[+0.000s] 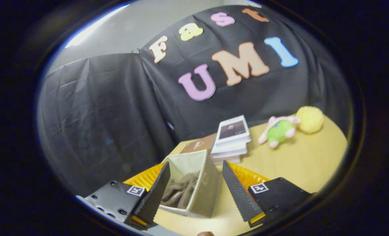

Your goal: Open the storage box then place both shoes into the box .Put the left shoe in first, then the right shoe, with the right side of both shoes facing outward in a uniform manner.

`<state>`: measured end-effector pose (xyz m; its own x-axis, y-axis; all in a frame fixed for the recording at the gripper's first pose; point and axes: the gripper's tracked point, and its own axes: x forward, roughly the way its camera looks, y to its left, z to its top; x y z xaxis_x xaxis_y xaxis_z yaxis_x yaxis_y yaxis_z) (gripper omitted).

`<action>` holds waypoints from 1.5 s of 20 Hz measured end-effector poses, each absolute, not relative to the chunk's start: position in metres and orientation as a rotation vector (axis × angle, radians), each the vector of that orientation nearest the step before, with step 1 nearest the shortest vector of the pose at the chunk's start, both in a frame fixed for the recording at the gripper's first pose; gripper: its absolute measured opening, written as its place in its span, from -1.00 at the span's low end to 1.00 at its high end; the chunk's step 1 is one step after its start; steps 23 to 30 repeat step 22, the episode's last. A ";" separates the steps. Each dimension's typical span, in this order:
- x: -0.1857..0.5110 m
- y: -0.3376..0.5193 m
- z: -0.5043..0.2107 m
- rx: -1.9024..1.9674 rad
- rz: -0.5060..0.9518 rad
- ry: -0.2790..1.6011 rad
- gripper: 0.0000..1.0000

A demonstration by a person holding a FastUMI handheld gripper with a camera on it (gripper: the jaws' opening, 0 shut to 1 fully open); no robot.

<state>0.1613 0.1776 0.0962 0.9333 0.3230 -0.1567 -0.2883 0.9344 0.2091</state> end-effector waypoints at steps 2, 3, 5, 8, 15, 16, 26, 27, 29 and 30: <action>0.160 0.151 0.117 0.117 0.245 0.066 1.00; 0.159 0.137 0.125 0.067 0.207 0.002 1.00; 0.156 0.112 0.136 -0.042 0.137 -0.113 1.00; 0.142 0.092 0.132 -0.088 0.089 -0.185 1.00; 0.123 0.055 0.100 -0.144 0.039 -0.220 1.00; 0.120 0.057 0.095 -0.138 0.046 -0.215 1.00; 0.120 0.057 0.086 -0.082 0.050 -0.211 1.00; 0.120 0.057 0.086 -0.082 0.050 -0.211 1.00; 0.120 0.057 0.086 -0.082 0.050 -0.211 1.00; 0.120 0.057 0.086 -0.082 0.050 -0.211 1.00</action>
